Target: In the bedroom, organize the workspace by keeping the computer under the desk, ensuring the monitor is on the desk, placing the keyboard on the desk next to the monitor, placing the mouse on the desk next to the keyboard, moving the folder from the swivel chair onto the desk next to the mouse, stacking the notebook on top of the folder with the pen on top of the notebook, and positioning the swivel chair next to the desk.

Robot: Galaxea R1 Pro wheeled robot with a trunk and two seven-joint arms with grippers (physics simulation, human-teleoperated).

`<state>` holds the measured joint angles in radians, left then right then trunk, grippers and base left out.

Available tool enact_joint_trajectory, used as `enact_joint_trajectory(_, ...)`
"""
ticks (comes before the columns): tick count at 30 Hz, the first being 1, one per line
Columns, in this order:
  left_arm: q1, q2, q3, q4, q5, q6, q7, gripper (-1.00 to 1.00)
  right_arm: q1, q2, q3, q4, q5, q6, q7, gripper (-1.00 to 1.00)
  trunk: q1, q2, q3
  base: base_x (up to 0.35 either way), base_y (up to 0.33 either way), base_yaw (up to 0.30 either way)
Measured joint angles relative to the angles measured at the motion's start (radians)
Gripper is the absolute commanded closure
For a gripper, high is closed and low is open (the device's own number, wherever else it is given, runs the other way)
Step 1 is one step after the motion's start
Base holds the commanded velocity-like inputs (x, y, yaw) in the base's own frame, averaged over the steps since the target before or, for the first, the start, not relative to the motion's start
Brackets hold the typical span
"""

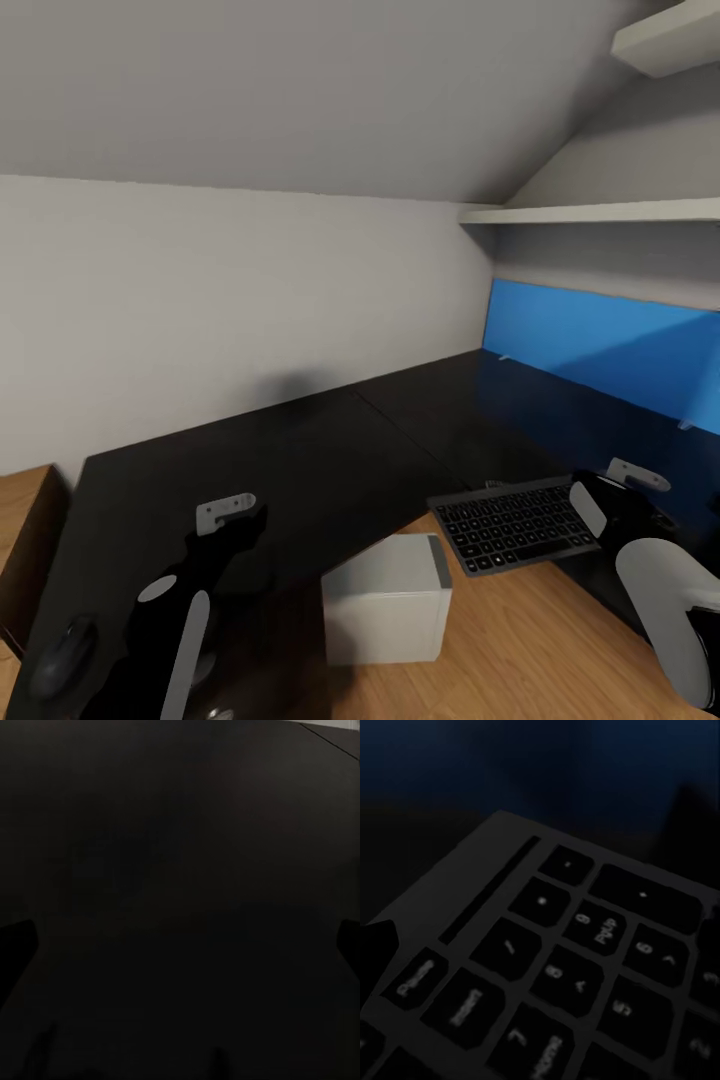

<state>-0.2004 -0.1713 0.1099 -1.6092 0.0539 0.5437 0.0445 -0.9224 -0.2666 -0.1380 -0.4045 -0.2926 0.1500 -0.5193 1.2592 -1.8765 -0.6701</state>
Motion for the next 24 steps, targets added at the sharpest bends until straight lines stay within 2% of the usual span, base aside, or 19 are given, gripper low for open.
enact_joint_trajectory(24, 0.0, 0.0, 0.0, 0.001, 0.0, 0.0, 0.0, -1.0, 0.0, 0.0, 0.0, 0.001, -0.002, -0.003, 0.0, -1.0, 0.0, 0.0, 0.0, -0.012, 0.0, 0.0)
